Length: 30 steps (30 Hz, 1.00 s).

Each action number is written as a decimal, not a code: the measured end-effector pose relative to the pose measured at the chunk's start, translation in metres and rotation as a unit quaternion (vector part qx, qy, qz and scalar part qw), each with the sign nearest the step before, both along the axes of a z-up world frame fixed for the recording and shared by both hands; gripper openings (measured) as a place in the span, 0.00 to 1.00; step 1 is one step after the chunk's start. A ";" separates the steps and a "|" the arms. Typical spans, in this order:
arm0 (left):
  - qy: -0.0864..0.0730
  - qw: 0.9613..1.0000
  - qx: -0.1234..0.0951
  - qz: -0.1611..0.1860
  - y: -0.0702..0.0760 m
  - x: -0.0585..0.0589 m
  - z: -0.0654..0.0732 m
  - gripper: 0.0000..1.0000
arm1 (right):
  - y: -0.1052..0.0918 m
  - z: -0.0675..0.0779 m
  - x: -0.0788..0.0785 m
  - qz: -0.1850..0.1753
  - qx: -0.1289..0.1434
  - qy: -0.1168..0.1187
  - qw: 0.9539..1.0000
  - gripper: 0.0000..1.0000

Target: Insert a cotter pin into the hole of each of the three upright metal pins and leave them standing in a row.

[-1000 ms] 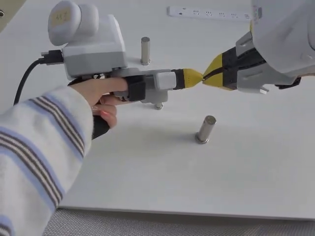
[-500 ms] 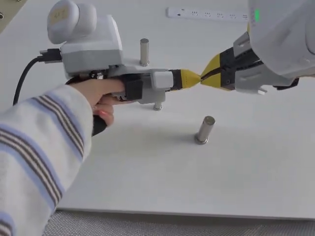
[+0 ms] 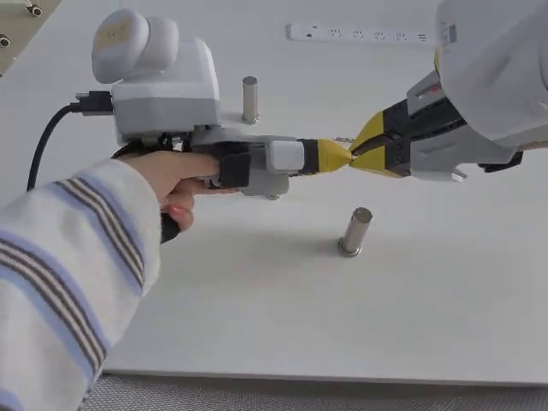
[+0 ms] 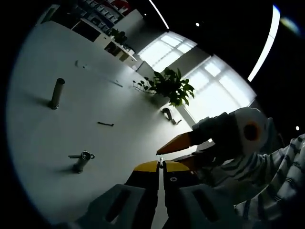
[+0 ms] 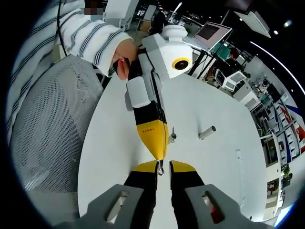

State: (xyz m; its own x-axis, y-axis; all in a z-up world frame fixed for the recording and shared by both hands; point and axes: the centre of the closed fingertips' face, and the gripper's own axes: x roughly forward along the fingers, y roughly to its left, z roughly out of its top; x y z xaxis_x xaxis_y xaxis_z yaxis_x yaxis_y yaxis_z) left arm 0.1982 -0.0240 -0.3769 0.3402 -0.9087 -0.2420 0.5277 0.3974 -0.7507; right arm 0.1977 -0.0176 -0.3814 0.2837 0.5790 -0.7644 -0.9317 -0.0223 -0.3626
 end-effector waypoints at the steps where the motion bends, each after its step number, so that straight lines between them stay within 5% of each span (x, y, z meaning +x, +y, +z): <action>1: -0.005 1.000 0.002 -0.003 -0.001 -0.002 0.000 0.00 | 0.000 0.000 0.000 -0.002 0.002 0.001 1.000 0.06; 9: -0.049 0.998 0.027 -0.020 0.000 -0.008 0.002 0.00 | -0.006 -0.006 -0.009 -0.028 0.028 0.063 0.997 0.14; 13: -0.099 0.993 0.048 -0.043 0.002 -0.010 0.003 0.00 | -0.006 -0.006 -0.014 -0.041 0.049 0.102 0.993 0.14; 17: -0.151 0.984 0.070 -0.060 0.006 -0.009 0.006 0.00 | -0.007 -0.009 -0.024 -0.048 0.064 0.144 0.986 0.12; 22: -0.236 0.964 0.089 -0.090 0.004 -0.016 0.014 0.00 | -0.005 -0.010 -0.033 -0.061 0.096 0.187 0.976 0.09; 24: -0.255 0.957 0.092 -0.099 0.004 -0.017 0.017 0.00 | -0.004 -0.010 -0.035 -0.065 0.103 0.202 0.972 0.10; 27: -0.254 0.957 0.088 -0.104 0.001 -0.021 0.019 0.00 | -0.003 -0.012 -0.036 -0.065 0.110 0.207 0.970 0.08; 30: -0.268 0.952 0.096 -0.116 0.000 -0.023 0.019 0.00 | -0.002 -0.012 -0.036 -0.069 0.116 0.213 0.968 0.07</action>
State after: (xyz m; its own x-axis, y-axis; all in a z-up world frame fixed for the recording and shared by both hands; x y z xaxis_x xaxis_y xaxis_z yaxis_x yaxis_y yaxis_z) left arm 0.1749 -0.0237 -0.3580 0.2567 -0.9313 -0.2585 0.9050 0.3255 -0.2741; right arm 0.1617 -0.0200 -0.3935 0.0585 0.7279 -0.6832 -0.9860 0.1493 0.0746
